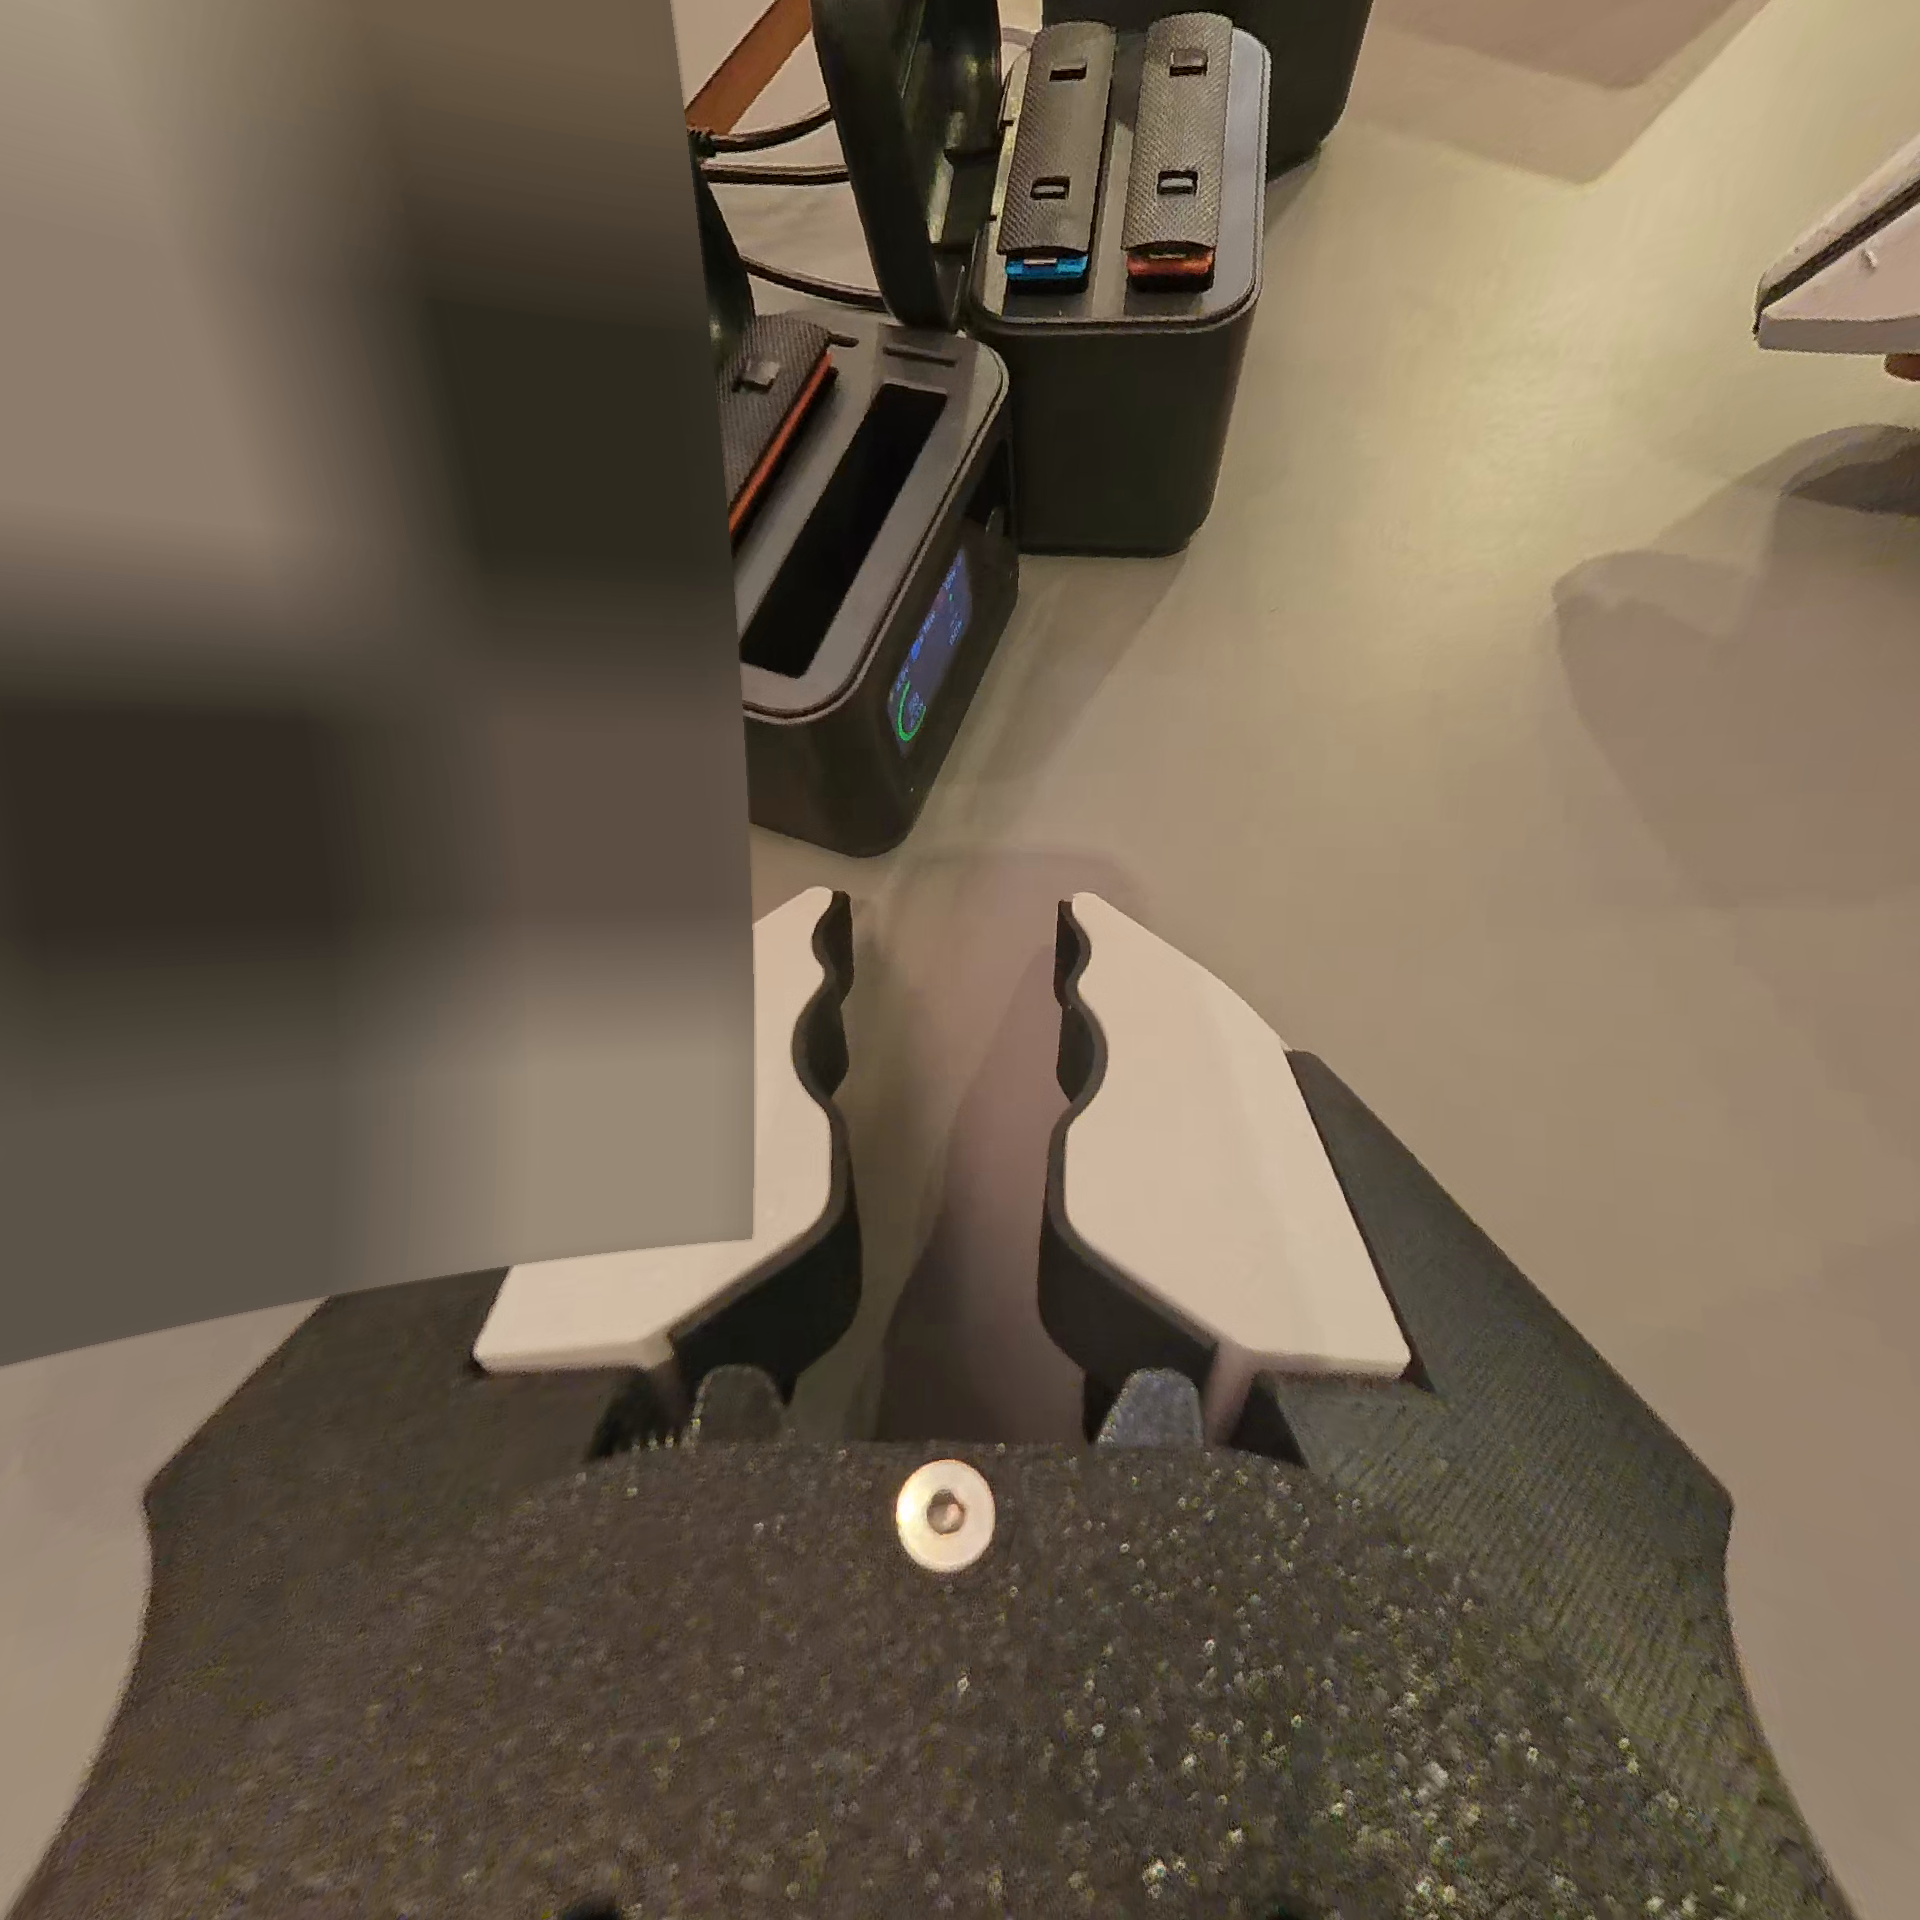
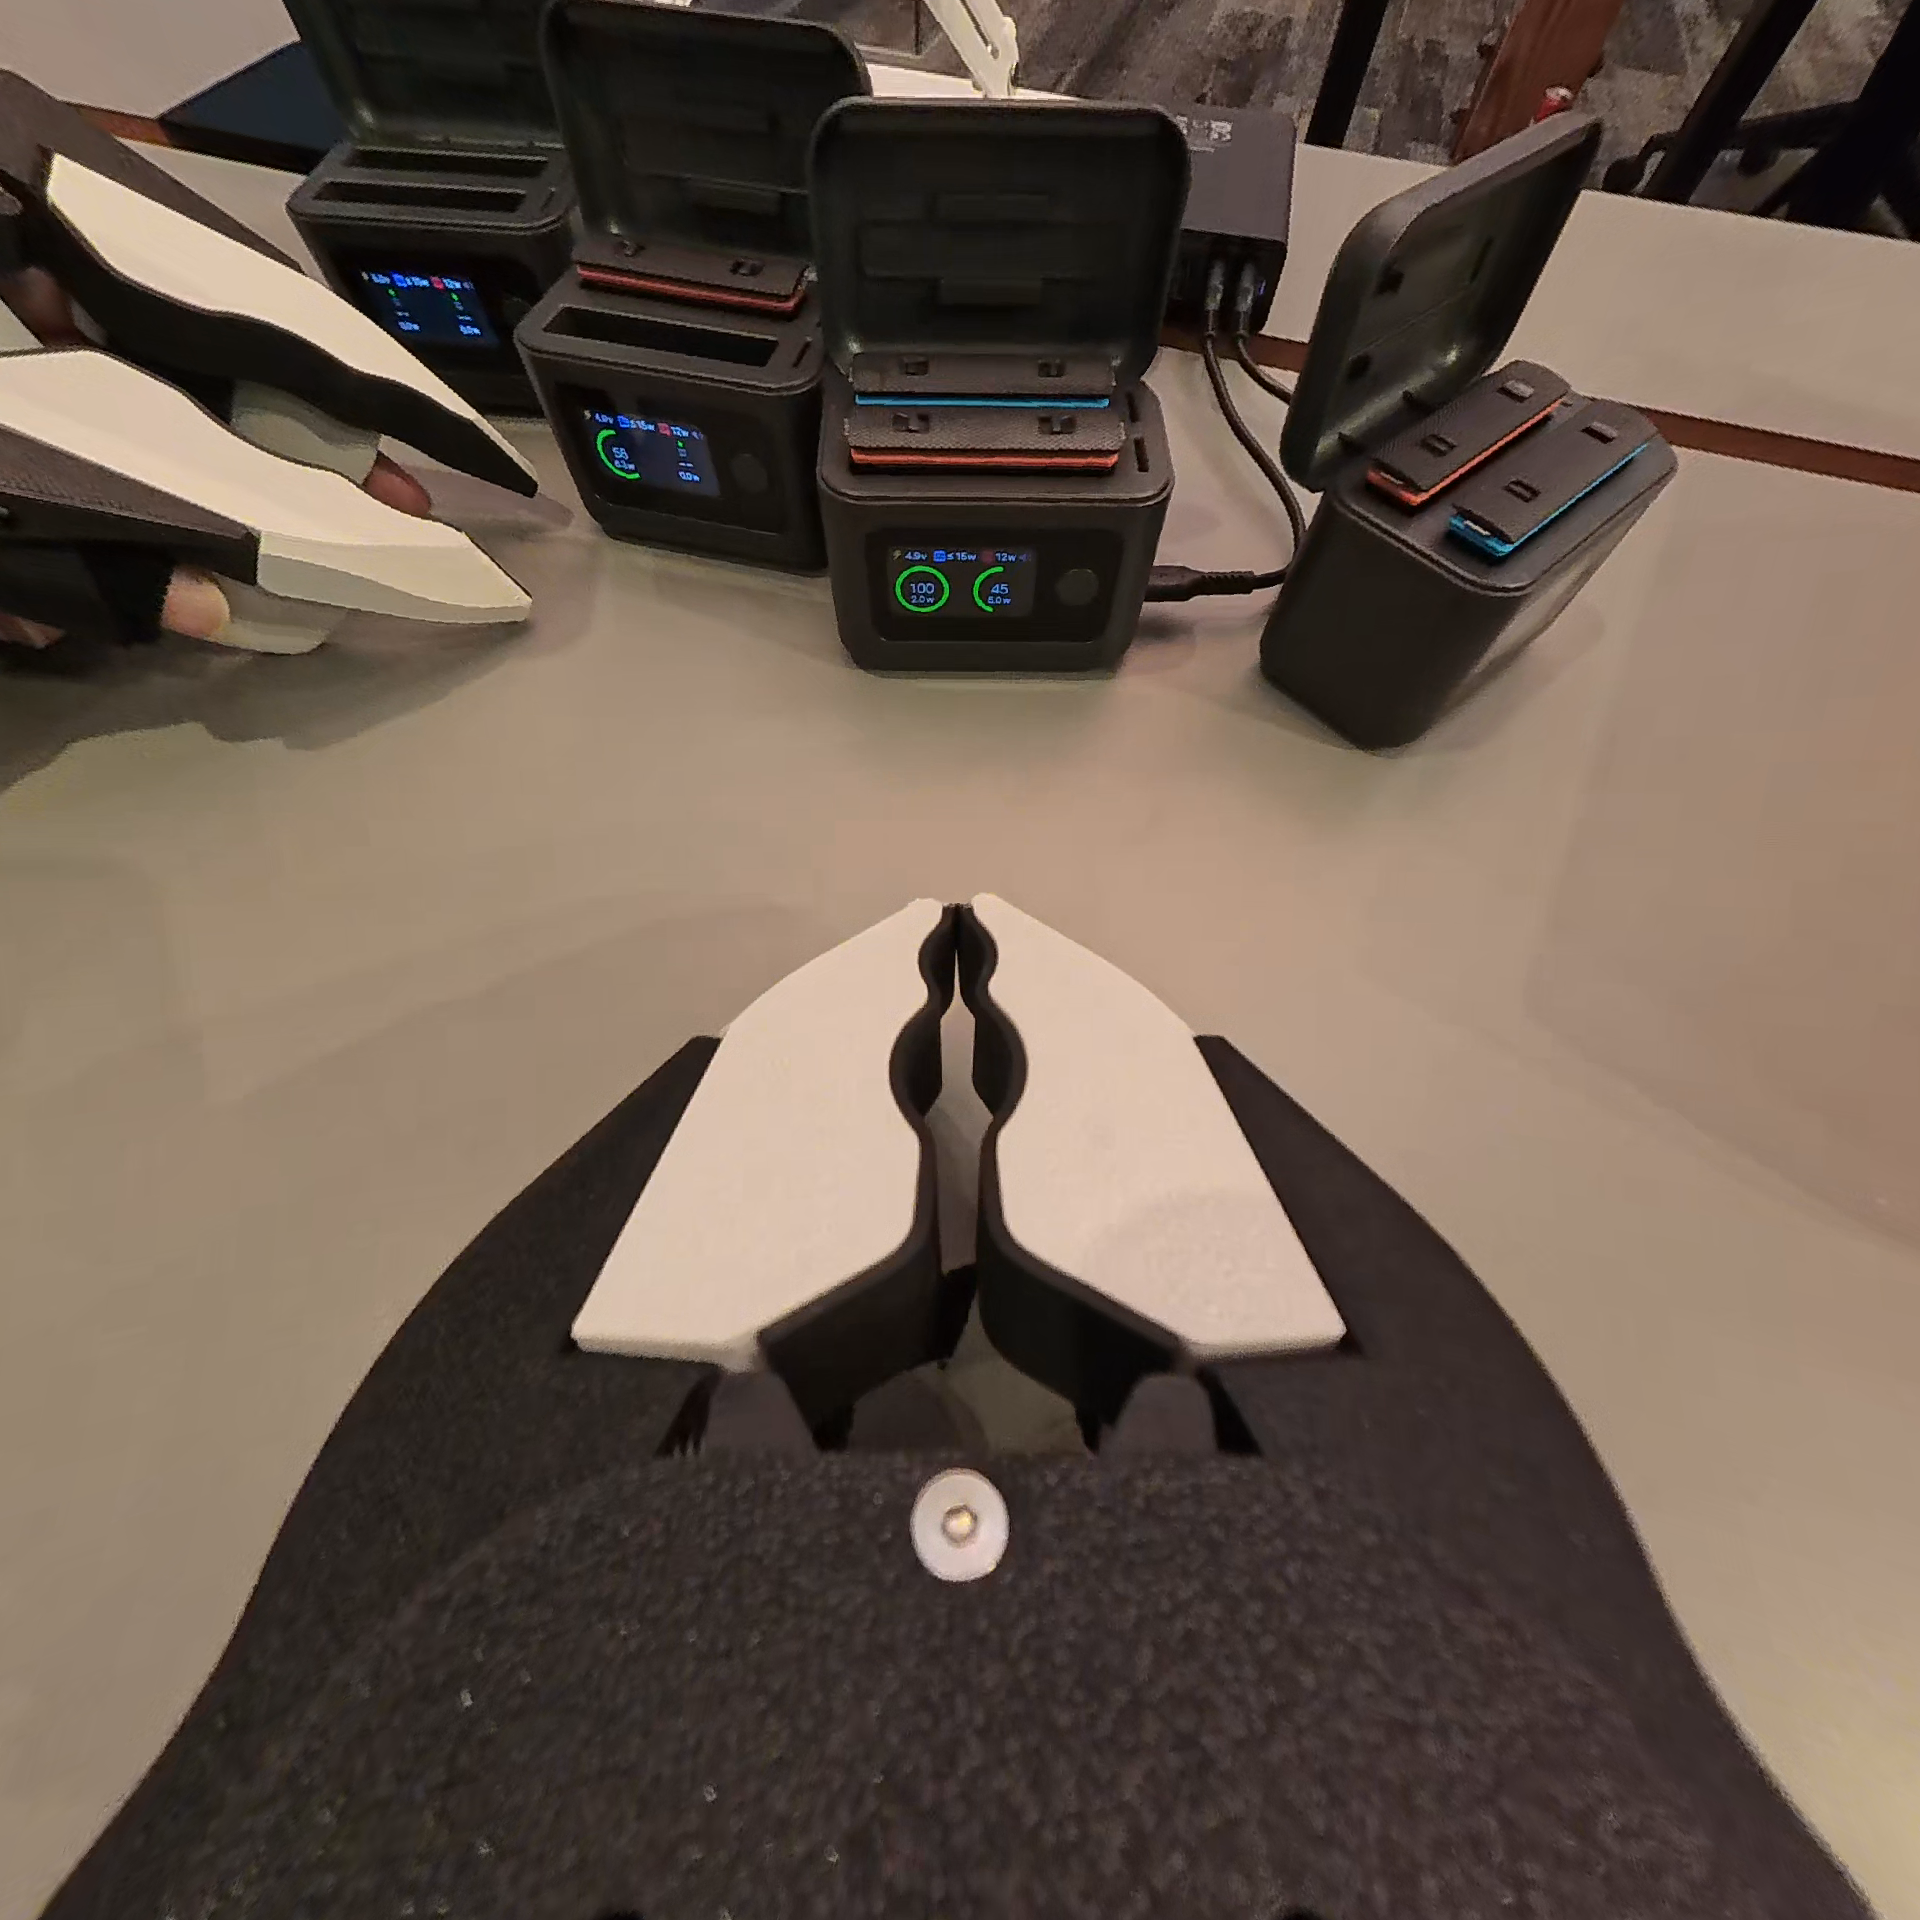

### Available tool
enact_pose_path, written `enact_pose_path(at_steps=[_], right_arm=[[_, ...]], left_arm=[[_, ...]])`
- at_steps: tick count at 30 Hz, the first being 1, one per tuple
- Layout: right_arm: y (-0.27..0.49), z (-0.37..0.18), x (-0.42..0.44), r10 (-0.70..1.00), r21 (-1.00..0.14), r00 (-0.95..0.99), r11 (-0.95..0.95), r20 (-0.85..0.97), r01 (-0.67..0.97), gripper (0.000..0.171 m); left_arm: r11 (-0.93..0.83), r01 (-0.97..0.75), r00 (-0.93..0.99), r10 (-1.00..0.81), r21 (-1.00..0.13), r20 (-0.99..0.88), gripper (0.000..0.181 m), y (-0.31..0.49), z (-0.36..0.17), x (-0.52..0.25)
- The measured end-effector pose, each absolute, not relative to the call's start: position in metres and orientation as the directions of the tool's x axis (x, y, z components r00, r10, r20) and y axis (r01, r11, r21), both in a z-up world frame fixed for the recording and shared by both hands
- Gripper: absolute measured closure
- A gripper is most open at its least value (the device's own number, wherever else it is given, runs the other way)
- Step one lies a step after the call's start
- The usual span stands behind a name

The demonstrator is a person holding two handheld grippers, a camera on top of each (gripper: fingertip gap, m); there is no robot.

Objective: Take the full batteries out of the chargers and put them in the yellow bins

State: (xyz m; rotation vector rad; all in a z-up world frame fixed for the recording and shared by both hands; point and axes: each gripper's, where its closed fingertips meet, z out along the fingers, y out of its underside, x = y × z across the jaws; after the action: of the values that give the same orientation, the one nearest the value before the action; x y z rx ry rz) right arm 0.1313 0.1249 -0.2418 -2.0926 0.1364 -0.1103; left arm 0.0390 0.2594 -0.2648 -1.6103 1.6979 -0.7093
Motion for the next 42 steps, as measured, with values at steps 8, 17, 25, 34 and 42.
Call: enact_pose_path(at_steps=[8, 17, 25, 34, 42], right_arm=[[0.125, -0.241, 0.13, -0.133, -0.867, 0.991, -0.497, 0.025, -0.045, 0.171], [0.137, -0.21, 0.143, -0.093, -0.883, 0.993, -0.47, 0.066, 0.015, 0.171], [0.188, -0.175, 0.163, -0.022, -0.873, 0.997, -0.486, 0.069, 0.05, 0.153], [0.23, -0.191, 0.159, 0.119, -0.676, 0.992, -0.728, 0.046, 0.118, 0.111], [0.24, -0.211, 0.15, 0.292, -0.453, 0.952, -0.839, 0.088, 0.299, 0.123]], left_arm=[[0.082, -0.622, 0.001, -0.994, -0.779, -0.105, 0.144, 0.259, -0.265, 0.039], [0.092, -0.619, -0.007, -0.994, -0.78, -0.112, 0.144, 0.258, -0.265, 0.04], [0.091, -0.62, -0.007, -0.994, -0.78, -0.11, 0.144, 0.258, -0.265, 0.04], [0.091, -0.62, -0.011, -0.994, -0.779, -0.107, 0.144, 0.258, -0.265, 0.04], [0.11, -0.61, -0.024, -0.992, -0.785, -0.12, 0.143, 0.25, -0.262, 0.047]])
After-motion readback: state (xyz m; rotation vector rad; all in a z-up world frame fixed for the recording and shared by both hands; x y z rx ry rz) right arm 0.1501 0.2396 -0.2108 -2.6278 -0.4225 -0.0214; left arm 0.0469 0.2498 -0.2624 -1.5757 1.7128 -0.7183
